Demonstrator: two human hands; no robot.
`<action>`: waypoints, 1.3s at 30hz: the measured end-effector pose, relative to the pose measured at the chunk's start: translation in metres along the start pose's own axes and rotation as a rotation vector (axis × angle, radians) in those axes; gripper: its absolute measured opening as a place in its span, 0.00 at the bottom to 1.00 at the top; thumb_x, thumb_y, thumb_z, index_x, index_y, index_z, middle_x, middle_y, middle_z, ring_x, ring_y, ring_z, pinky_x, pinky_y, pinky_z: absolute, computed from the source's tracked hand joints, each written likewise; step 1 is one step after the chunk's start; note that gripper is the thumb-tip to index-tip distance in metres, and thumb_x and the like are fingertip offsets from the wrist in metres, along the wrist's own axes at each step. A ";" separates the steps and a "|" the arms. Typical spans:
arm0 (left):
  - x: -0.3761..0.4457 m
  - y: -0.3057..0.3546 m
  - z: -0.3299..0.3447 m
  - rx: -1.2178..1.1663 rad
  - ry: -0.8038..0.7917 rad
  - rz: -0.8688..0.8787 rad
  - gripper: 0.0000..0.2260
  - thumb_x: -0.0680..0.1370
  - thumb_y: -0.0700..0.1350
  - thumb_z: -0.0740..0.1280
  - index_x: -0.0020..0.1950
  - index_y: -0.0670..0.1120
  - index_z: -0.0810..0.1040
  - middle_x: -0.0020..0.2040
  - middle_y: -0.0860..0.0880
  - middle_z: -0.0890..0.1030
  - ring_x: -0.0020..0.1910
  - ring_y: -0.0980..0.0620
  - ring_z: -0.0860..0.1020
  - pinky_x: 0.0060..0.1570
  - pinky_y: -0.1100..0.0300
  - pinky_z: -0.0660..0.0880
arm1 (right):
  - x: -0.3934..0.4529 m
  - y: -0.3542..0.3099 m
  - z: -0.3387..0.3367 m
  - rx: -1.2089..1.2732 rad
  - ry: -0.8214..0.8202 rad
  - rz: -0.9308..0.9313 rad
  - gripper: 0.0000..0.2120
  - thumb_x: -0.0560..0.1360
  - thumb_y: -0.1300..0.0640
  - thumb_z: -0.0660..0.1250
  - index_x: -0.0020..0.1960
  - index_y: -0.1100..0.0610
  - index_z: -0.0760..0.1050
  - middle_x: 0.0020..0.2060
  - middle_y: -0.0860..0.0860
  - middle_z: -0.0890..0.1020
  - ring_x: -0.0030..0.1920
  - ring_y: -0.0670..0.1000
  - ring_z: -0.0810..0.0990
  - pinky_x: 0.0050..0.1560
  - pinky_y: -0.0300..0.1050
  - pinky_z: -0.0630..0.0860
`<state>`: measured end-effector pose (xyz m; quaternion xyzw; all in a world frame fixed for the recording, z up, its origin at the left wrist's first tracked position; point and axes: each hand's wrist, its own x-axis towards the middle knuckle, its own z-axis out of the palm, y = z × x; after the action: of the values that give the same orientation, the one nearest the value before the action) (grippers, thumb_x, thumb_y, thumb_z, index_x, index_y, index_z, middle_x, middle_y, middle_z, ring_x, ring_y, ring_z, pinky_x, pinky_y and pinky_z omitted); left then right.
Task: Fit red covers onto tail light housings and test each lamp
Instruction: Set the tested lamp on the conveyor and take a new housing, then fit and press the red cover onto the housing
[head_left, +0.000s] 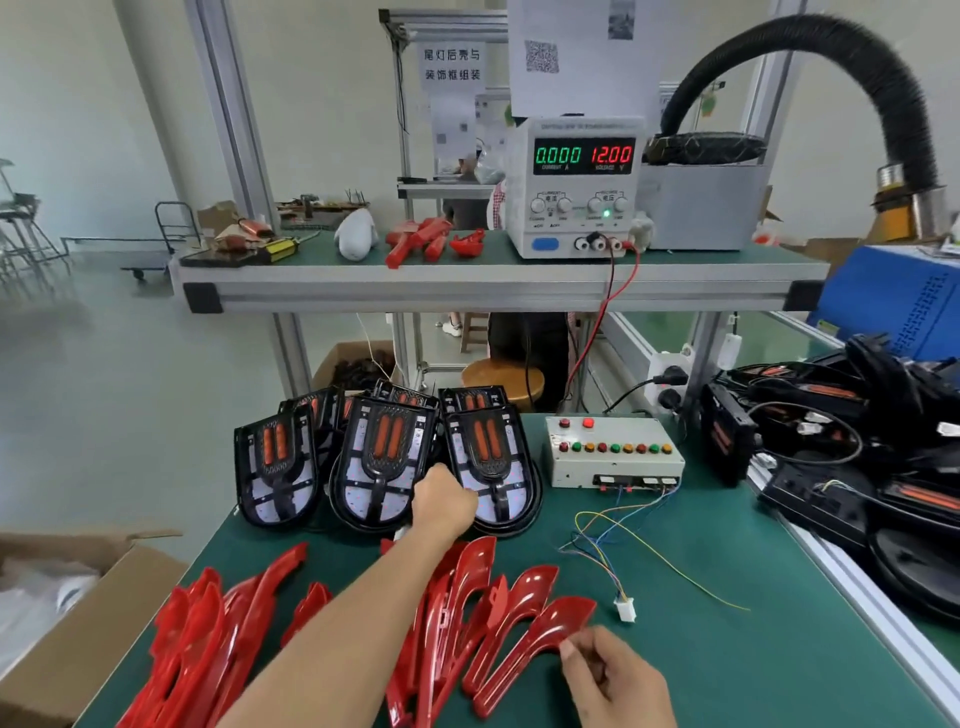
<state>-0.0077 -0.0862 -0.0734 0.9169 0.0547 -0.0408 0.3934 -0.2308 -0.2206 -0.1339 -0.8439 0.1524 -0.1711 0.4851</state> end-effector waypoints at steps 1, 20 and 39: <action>0.000 0.000 -0.001 -0.025 0.003 -0.006 0.10 0.78 0.40 0.67 0.57 0.38 0.75 0.57 0.37 0.80 0.55 0.36 0.79 0.53 0.47 0.79 | 0.000 0.000 0.000 0.004 -0.001 0.005 0.10 0.73 0.54 0.75 0.39 0.40 0.80 0.24 0.45 0.75 0.26 0.42 0.71 0.31 0.32 0.68; -0.092 0.090 -0.100 -0.189 -0.534 0.555 0.09 0.81 0.35 0.67 0.61 0.40 0.79 0.53 0.42 0.86 0.53 0.43 0.85 0.53 0.44 0.83 | 0.004 -0.020 -0.078 0.683 0.374 0.080 0.10 0.83 0.58 0.62 0.54 0.51 0.83 0.50 0.56 0.86 0.43 0.48 0.85 0.40 0.41 0.82; -0.152 0.056 0.012 0.721 -0.749 0.821 0.12 0.82 0.41 0.65 0.65 0.42 0.79 0.55 0.41 0.83 0.52 0.43 0.77 0.46 0.54 0.71 | -0.003 0.019 -0.111 -0.067 -0.041 0.247 0.22 0.85 0.43 0.55 0.45 0.53 0.81 0.35 0.48 0.86 0.39 0.49 0.84 0.43 0.48 0.78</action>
<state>-0.1515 -0.1437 -0.0230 0.8614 -0.4567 -0.2192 0.0379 -0.2836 -0.3138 -0.0983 -0.8376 0.2511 -0.0876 0.4771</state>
